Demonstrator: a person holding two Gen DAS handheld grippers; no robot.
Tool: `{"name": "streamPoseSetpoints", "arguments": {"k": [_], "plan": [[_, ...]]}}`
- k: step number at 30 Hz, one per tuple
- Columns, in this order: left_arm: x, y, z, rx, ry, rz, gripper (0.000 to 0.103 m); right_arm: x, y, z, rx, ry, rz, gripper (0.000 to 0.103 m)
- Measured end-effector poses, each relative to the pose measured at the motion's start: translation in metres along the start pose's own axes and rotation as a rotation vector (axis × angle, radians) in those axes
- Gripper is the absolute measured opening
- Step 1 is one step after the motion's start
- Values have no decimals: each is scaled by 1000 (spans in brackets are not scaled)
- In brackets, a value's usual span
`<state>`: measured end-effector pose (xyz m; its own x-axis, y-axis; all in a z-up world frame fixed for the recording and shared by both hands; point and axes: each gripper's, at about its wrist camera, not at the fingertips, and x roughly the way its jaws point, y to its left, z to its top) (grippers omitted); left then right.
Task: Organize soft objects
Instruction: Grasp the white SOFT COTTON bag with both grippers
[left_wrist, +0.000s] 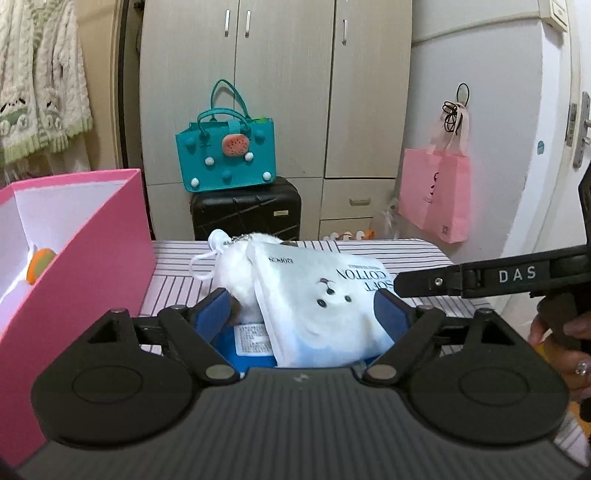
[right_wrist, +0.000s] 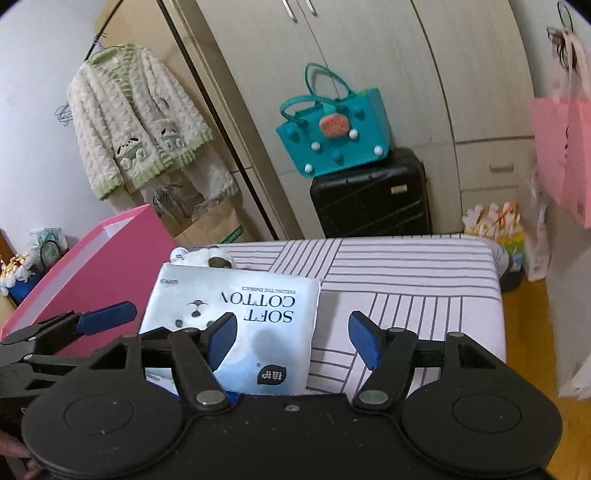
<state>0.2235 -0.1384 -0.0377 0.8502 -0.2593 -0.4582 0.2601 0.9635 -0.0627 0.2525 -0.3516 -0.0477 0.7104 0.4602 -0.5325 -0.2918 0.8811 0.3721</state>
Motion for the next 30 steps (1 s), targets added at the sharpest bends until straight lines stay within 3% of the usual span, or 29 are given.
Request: {"name": "streamPoseSetpoints", "arguments": {"k": [10, 14, 16, 18, 22, 30], "plan": [[17, 11, 0, -58, 67, 4, 84, 20, -10, -4, 123, 65, 58, 72], [13, 10, 0, -49, 19, 11, 73, 25, -11, -9, 187, 83, 80, 70], [13, 8, -1, -30, 20, -9, 56, 25, -9, -12, 182, 80, 81, 61], [16, 8, -2, -43, 54, -23, 46, 24, -8, -14, 190, 73, 94, 49], [18, 13, -1, -92, 85, -35, 35, 20, -8, -18, 187, 56, 73, 28], [19, 23, -2, -185, 127, -92, 30, 14, -3, -22, 175, 47, 43, 27]]}}
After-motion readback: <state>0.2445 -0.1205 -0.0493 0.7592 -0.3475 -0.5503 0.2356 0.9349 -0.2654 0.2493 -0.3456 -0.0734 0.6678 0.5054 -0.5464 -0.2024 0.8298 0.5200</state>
